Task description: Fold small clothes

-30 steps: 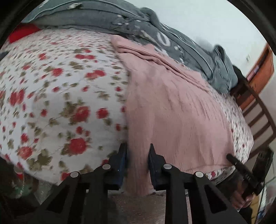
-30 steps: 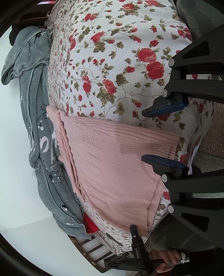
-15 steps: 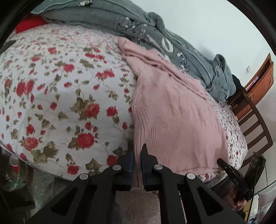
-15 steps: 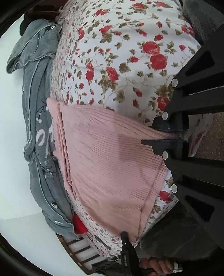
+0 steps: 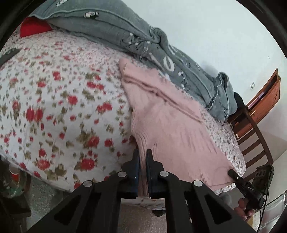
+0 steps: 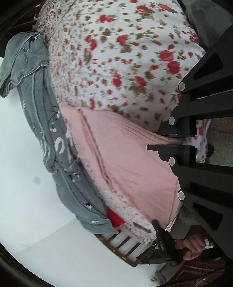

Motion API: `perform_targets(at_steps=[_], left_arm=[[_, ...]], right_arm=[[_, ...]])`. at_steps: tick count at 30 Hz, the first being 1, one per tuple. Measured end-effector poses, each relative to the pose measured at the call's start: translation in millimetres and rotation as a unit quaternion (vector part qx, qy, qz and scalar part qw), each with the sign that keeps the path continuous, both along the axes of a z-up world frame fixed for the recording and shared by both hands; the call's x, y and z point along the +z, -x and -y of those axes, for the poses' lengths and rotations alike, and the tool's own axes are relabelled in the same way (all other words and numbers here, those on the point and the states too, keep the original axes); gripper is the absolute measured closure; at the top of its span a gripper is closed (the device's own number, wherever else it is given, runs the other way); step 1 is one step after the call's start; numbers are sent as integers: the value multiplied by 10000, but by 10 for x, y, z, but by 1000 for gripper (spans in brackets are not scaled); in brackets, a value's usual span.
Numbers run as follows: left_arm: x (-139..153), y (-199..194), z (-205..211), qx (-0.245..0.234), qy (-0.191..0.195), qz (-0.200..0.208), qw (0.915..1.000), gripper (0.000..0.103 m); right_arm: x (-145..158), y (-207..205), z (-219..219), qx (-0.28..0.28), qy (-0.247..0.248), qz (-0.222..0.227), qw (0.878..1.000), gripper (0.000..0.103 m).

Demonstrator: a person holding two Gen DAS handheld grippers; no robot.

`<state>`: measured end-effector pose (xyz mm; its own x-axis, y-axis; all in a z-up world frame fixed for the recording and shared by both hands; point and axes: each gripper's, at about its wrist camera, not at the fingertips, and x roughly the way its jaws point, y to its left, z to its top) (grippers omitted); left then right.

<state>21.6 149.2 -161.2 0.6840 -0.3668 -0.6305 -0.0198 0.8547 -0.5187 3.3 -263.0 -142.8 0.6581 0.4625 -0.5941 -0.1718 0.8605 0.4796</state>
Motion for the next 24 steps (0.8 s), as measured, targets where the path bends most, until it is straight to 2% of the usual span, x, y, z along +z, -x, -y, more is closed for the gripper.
perform_targets(at_steps=[7, 14, 17, 24], left_arm=[[449, -285, -66, 148, -75, 328, 9993, 96], [765, -763, -190, 490, 329, 522, 9969, 96], [815, -1065, -211, 563, 515, 517, 9957, 96], [802, -1729, -221, 719, 470, 412, 9954, 96]], right_arm=[[400, -326, 5, 25, -25, 198, 9998, 98], [801, -907, 41, -91, -152, 406, 9990, 98], [861, -1192, 37, -174, -151, 382, 9990, 98], [828, -1925, 6, -160, -361, 157, 9991, 98]])
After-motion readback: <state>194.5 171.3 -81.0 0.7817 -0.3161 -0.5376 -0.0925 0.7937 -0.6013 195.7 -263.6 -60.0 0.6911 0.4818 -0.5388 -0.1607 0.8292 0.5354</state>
